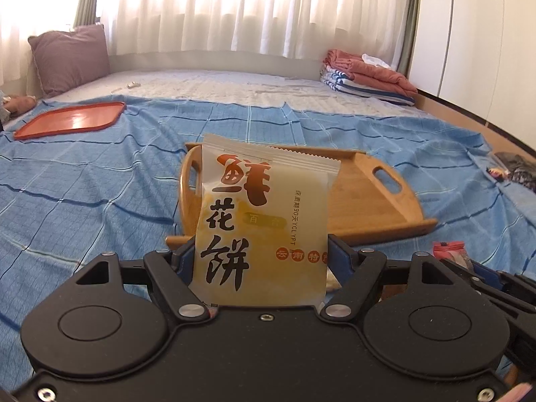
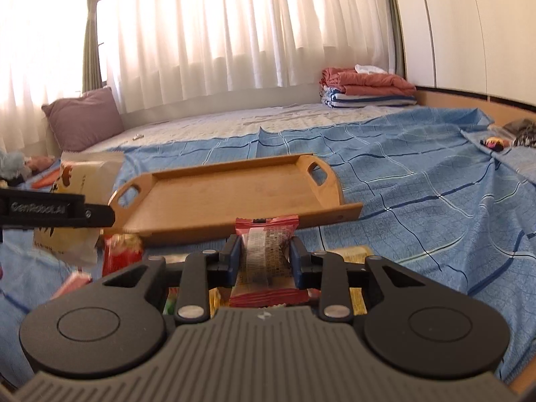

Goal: Organize snacks
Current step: 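Carry both snacks over the wooden tray and open both grippers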

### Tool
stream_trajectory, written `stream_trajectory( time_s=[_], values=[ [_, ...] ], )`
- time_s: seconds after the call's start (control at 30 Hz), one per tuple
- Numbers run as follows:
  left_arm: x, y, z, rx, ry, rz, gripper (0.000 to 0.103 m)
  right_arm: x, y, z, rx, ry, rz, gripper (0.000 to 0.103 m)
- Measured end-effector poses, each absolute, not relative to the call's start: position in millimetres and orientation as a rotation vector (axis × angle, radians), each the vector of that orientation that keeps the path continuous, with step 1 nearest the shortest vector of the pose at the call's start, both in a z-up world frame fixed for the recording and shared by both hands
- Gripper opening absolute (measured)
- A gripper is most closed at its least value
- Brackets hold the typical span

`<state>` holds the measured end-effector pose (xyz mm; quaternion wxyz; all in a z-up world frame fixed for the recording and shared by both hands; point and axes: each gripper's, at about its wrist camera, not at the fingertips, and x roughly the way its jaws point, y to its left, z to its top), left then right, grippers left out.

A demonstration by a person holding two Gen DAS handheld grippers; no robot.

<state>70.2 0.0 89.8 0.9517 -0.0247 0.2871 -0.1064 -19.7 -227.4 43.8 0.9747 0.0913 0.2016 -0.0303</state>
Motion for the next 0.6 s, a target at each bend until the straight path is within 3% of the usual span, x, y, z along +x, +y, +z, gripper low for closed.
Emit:
stream_trajectory(
  time_s=[0.3,0.6],
  values=[
    [137,-11,120,-0.091,0.703,-0.255,0.074,52,-268,77,0.316,0.465,0.021,0.036],
    [215,-46,109,-0.172,0.865,-0.235,0.074,136,-289,78,0.341,0.572,0.087,0.035]
  ],
)
